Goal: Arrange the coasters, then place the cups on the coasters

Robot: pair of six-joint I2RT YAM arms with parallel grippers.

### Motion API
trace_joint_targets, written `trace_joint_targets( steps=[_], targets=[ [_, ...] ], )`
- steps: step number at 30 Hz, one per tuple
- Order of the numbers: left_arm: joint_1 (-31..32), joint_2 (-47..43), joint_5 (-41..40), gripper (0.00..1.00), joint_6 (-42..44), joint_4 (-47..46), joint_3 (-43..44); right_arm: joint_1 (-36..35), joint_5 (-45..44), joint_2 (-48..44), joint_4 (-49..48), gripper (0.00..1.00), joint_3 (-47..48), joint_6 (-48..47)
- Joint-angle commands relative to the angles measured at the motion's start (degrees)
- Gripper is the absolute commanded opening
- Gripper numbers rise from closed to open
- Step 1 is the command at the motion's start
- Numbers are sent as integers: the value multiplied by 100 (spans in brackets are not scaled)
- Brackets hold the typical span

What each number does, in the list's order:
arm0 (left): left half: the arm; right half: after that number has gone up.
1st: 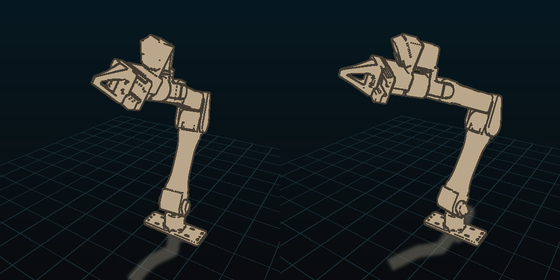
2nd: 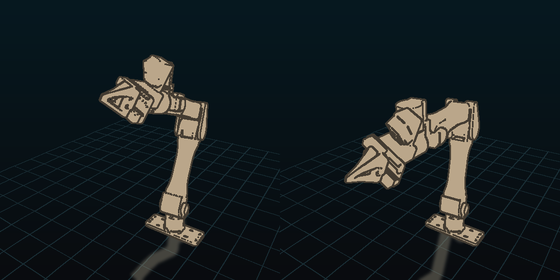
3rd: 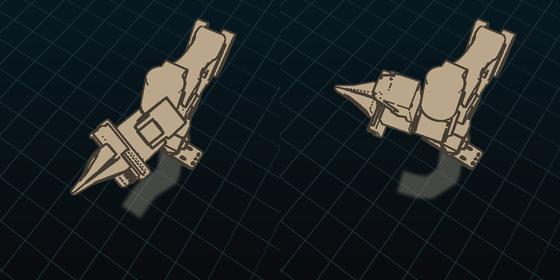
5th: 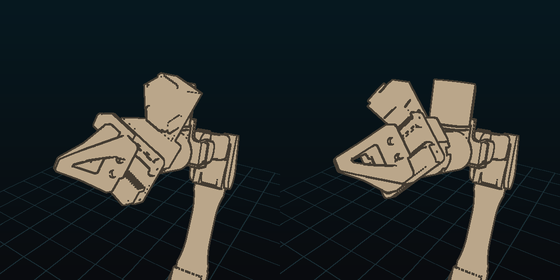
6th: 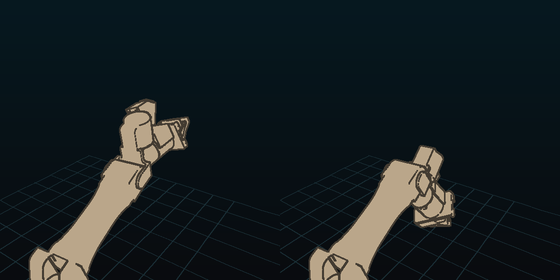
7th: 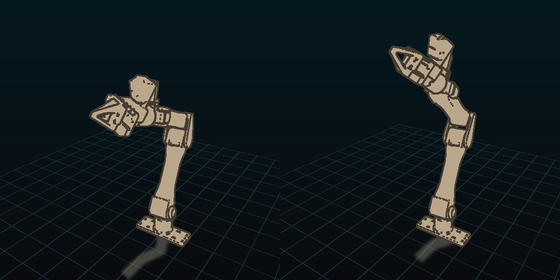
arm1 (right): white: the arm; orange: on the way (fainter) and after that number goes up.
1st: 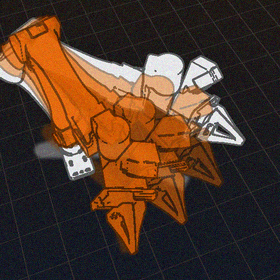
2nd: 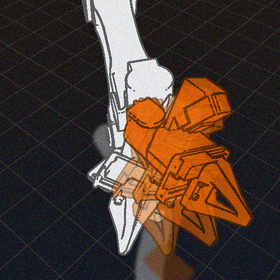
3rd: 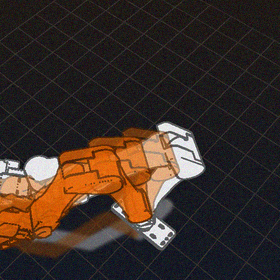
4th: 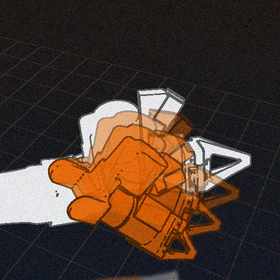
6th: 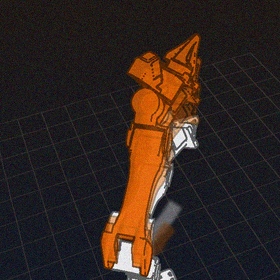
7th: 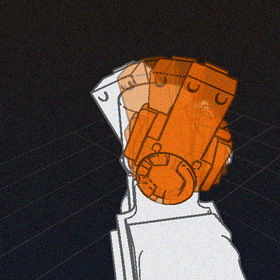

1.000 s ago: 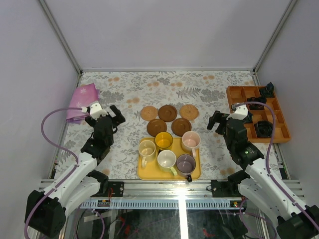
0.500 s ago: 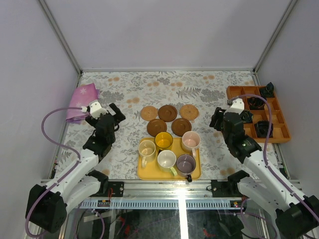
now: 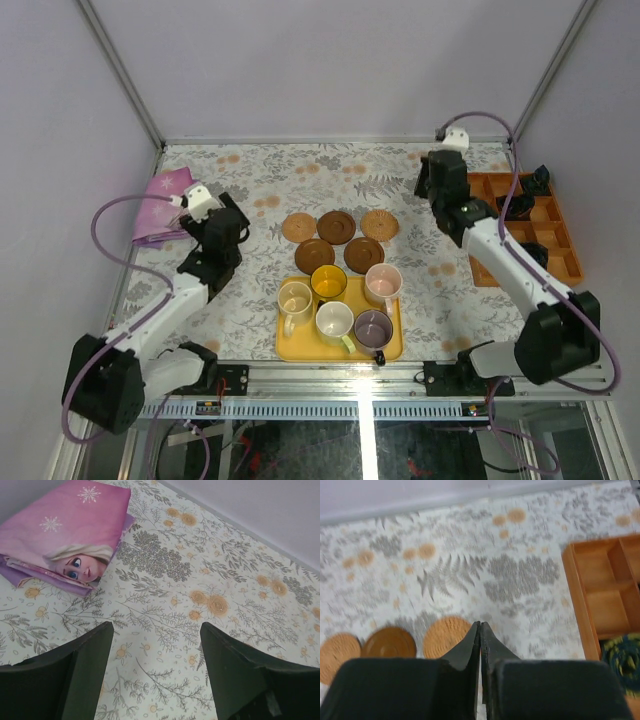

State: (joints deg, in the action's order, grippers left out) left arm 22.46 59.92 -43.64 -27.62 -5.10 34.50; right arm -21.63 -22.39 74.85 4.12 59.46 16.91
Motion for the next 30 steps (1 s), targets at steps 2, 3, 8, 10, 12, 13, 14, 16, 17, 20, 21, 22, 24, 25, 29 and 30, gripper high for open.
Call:
trace_joint_targets(
  steps=[2, 3, 8, 10, 12, 13, 14, 16, 17, 20, 21, 22, 24, 25, 29, 30],
  targets=[
    [13, 1086, -387, 71, 220, 174, 973, 807, 1457, 1015, -100, 2, 1278, 228],
    [14, 1323, -394, 72, 257, 297, 1178, 891, 1617, 1250, 6, 4, 1476, 247],
    [29, 2266, 203, 74, 273, 978, 2179, 992, 2097, 2412, 1251, 0, 2592, 18],
    [39, 2388, 471, 72, 218, 1068, 2396, 989, 2473, 2571, 1484, 0, 2655, -4],
    [39, 2450, 799, 68, 176, 1075, 2530, 992, 2927, 2569, 1438, 0, 2483, 65],
    [39, 2492, 979, 65, 170, 1072, 2599, 994, 3178, 2539, 1324, 0, 2385, 91],
    [39, 2542, 1226, 61, 161, 1098, 2684, 994, 3429, 2562, 1313, 0, 2356, 116],
    [41, 2694, 1563, 52, 168, 1195, 2844, 993, 3815, 2737, 1679, 0, 2608, 25],
    [39, 2816, 1692, 49, 169, 1289, 2952, 989, 4061, 2839, 2008, 0, 2742, -36],
    [39, 3197, 1942, 43, 200, 1663, 3280, 991, 4794, 3040, 2446, 0, 2831, -133],
    [39, 3324, 2008, 40, 222, 1737, 3339, 990, 5044, 3087, 2511, 0, 2805, -145],
    [41, 3408, 2077, 35, 241, 1785, 3369, 981, 5254, 3129, 2612, 0, 2796, -180],
    [39, 3517, 2229, 28, 276, 1853, 3374, 923, 5374, 3249, 2946, 0, 2828, -332],
    [37, 3552, 2318, 28, 293, 1889, 3374, 866, 5342, 3297, 3130, 0, 2861, -445],
    [39, 3652, 2786, 28, 363, 1910, 3271, 487, 5054, 3441, 3630, 0, 2884, -793],
    [39, 3681, 2903, 28, 387, 1908, 3242, 415, 5018, 3480, 3673, 0, 2871, -805]
  ],
)
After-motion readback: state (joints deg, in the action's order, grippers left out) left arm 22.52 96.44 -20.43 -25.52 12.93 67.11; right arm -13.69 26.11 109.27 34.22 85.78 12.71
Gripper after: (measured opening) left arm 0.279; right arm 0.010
